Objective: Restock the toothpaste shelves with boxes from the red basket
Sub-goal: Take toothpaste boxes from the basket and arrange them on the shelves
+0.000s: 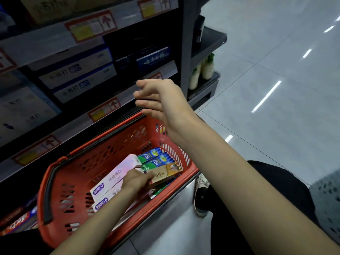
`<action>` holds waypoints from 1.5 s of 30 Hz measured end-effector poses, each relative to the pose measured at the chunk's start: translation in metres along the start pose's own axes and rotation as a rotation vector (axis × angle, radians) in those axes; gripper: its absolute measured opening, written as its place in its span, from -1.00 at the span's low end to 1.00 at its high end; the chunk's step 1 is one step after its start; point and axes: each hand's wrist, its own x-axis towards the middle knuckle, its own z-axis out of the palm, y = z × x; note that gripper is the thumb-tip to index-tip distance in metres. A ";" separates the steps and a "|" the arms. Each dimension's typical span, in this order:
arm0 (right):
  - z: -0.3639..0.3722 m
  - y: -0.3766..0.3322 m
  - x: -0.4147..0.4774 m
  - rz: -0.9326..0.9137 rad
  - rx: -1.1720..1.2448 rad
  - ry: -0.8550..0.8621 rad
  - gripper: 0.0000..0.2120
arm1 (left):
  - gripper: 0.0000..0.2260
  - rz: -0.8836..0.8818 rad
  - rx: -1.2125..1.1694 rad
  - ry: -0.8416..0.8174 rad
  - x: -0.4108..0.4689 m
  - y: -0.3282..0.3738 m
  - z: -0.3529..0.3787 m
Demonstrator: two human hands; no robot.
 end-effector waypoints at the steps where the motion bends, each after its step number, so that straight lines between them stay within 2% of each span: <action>1: -0.002 0.000 0.001 -0.004 -0.001 0.006 -0.70 | -0.67 0.002 -0.004 -0.011 -0.001 0.001 0.002; 5: -0.007 -0.002 0.002 -0.014 -0.018 0.018 -0.70 | -0.73 0.039 0.060 -0.013 0.002 0.004 0.007; 10: -0.009 -0.005 -0.001 -0.003 -0.002 0.046 -0.71 | -0.60 0.070 0.007 0.039 -0.001 0.017 -0.007; 14: -0.007 -0.011 -0.002 -0.001 0.022 0.063 -0.70 | -0.78 0.137 -0.170 0.042 -0.016 0.035 -0.046; 16: -0.006 -0.011 -0.002 0.005 -0.008 0.096 -0.73 | -0.79 0.197 -0.282 0.030 -0.031 0.046 -0.075; 18: -0.006 -0.009 0.001 -0.002 -0.093 0.152 -0.77 | -0.72 0.290 -0.377 0.039 -0.049 0.056 -0.105; 20: -0.007 -0.003 0.004 -0.067 -0.279 0.206 -0.79 | -0.66 0.395 -0.479 0.088 -0.073 0.064 -0.136; 23: -0.006 0.003 0.004 -0.149 -0.496 0.231 -0.80 | -0.67 0.484 -0.673 0.132 -0.106 0.065 -0.173; 25: -0.003 0.007 0.004 -0.157 -0.532 0.219 -0.80 | -0.66 0.511 -0.776 0.113 -0.118 0.063 -0.191; 30: 0.011 0.020 0.000 -0.159 -0.517 0.193 -0.80 | -0.68 0.509 -0.911 0.125 -0.130 0.058 -0.210; 36: 0.024 0.029 -0.002 -0.239 -0.421 0.251 -0.77 | -0.64 0.464 -1.011 0.101 -0.132 0.052 -0.220; 40: 0.028 0.031 -0.004 -0.251 -0.361 0.225 -0.86 | -0.57 0.411 -1.000 0.127 -0.127 0.046 -0.222; 45: 0.030 0.035 -0.002 -0.230 -0.299 0.217 -0.93 | -0.64 0.395 -0.981 0.161 -0.123 0.044 -0.224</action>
